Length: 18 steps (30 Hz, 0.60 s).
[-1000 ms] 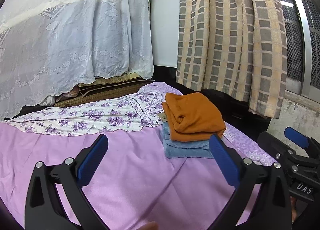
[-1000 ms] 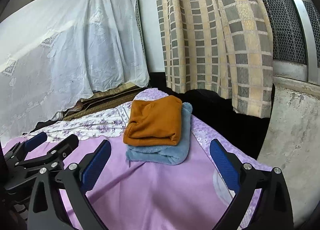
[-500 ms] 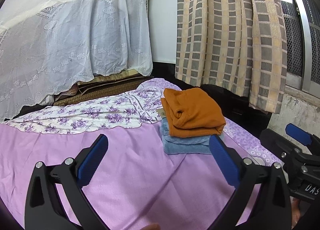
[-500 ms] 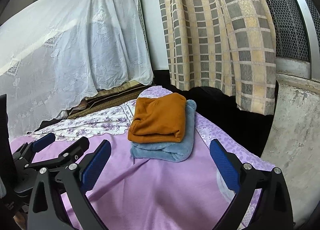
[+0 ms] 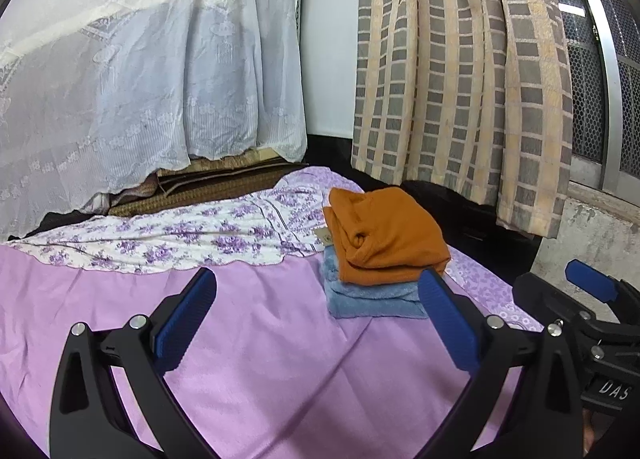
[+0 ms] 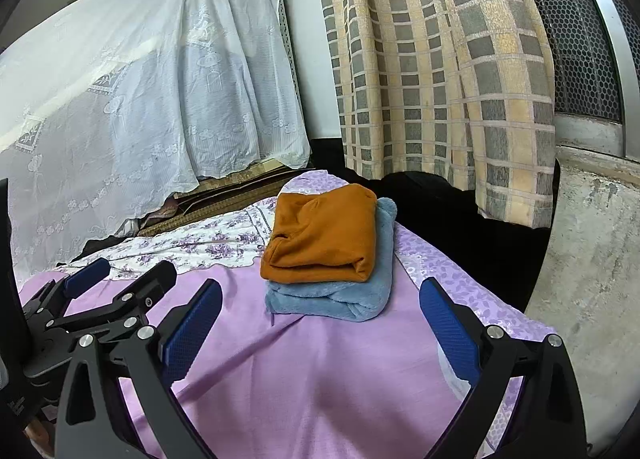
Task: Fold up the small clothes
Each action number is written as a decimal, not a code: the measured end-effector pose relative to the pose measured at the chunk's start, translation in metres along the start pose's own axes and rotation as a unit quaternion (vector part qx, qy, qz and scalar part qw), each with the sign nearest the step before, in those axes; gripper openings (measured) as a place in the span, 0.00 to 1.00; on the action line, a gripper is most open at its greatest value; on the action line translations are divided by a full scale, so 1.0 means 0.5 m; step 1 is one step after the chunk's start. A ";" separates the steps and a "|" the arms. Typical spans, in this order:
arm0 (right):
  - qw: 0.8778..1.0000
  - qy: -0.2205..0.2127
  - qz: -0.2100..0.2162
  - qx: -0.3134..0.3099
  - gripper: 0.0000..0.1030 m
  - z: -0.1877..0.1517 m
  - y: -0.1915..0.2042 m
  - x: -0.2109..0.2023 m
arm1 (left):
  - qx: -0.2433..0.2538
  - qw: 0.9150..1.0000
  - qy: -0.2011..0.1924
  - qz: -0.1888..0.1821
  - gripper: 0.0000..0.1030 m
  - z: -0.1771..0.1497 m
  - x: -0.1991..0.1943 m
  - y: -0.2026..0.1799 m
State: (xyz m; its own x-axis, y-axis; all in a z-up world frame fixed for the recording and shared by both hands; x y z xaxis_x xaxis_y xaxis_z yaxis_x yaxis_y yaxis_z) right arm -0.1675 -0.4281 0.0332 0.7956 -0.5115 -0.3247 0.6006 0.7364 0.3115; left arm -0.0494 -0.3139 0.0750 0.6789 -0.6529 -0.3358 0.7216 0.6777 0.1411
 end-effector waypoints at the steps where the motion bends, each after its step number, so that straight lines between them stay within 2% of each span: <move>1: 1.000 -0.001 0.000 0.000 0.96 0.000 0.000 -0.002 | 0.000 1.000 -0.002 0.001 0.95 0.002 -0.002 0.000; 18: 1.000 -0.004 -0.001 0.002 0.96 0.002 0.000 -0.007 | -0.008 1.000 0.020 -0.006 0.96 -0.005 0.007 0.002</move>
State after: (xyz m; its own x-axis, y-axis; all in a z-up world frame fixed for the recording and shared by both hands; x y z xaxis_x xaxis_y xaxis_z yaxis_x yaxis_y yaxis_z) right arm -0.1702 -0.4271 0.0351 0.7954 -0.5156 -0.3185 0.6019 0.7340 0.3147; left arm -0.0466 -0.3144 0.0718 0.6637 -0.6476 -0.3743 0.7274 0.6754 0.1213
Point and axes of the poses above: each gripper's, at about its wrist camera, not at the fingertips, and x roughly the way its jaws point, y to its left, z to its top, the point moved 8 cm from there along x, roughly the way its jaws point, and after that the axes turned 9 degrees about x, right-handed, at the moved point
